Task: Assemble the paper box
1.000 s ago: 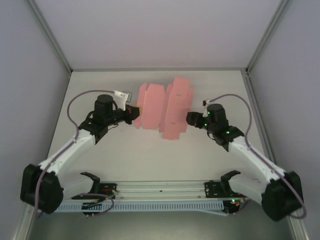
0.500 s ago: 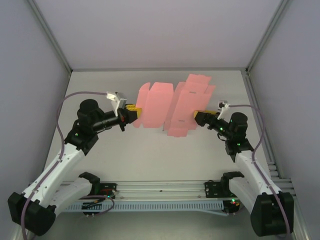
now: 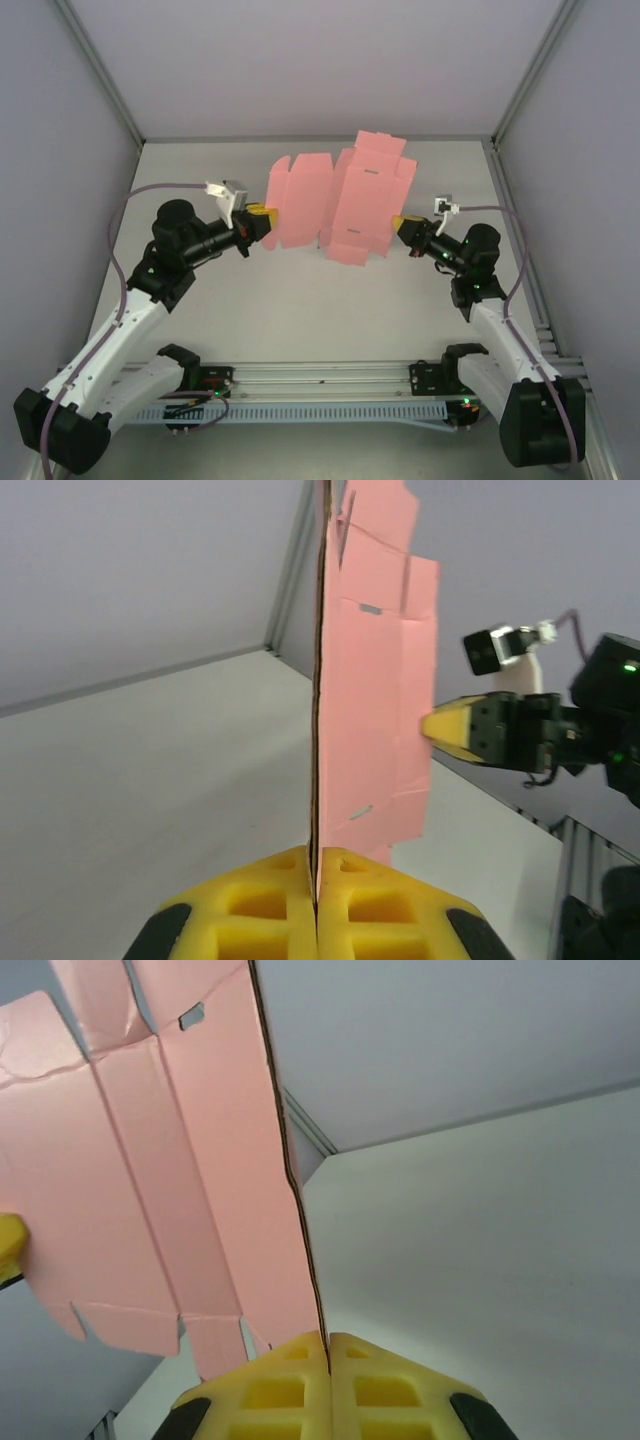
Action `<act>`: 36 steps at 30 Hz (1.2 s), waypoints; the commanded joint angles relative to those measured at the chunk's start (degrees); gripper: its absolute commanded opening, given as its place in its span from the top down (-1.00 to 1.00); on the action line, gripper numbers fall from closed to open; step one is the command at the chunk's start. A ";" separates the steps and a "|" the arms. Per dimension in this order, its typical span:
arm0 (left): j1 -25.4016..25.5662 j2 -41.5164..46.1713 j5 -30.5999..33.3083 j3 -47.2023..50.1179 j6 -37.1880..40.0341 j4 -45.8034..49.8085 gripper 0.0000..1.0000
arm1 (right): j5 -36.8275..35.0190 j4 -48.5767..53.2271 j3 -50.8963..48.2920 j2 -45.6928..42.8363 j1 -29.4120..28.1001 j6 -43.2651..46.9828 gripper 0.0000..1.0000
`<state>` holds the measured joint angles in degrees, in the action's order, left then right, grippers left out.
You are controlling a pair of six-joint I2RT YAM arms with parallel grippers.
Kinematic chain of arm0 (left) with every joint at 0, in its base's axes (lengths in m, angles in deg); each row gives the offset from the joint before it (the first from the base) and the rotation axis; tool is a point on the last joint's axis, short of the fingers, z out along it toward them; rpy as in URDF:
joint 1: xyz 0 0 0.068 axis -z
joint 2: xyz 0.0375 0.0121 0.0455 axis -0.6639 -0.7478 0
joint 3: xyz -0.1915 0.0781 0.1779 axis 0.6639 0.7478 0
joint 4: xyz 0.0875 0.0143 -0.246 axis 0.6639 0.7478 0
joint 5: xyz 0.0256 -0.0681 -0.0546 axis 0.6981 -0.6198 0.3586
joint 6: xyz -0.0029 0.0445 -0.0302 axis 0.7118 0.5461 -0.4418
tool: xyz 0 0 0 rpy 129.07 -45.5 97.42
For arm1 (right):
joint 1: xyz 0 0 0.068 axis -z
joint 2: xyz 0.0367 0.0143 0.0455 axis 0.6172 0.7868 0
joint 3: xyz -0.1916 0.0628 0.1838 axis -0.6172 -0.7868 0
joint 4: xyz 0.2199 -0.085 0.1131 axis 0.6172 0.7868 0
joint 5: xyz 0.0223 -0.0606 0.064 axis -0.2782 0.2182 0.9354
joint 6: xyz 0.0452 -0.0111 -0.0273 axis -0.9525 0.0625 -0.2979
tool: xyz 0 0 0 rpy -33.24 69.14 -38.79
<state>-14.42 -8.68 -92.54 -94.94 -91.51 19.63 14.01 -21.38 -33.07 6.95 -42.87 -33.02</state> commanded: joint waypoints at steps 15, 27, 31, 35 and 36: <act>0.33 -8.63 29.05 -1.74 -6.38 17.74 -0.99 | -43.63 54.47 19.04 11.60 -24.28 36.04 1.00; 0.11 -20.78 27.55 -13.54 -4.24 17.15 -1.00 | -79.72 42.55 27.45 29.19 -38.23 69.85 1.00; -0.61 -26.05 26.84 -16.91 -4.49 17.84 -0.99 | -74.97 35.49 25.49 27.69 -39.25 73.24 1.00; -0.99 -31.40 23.86 -20.47 -4.13 17.17 -0.99 | -64.57 35.06 23.50 24.01 -39.73 73.29 1.00; -1.07 -32.59 23.16 -21.36 -3.80 16.86 -1.00 | -62.68 34.77 23.07 23.42 -39.85 73.25 1.00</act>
<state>-14.99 -39.02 -66.90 -112.78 -96.84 37.03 -54.79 16.65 -8.39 32.87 -81.95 37.82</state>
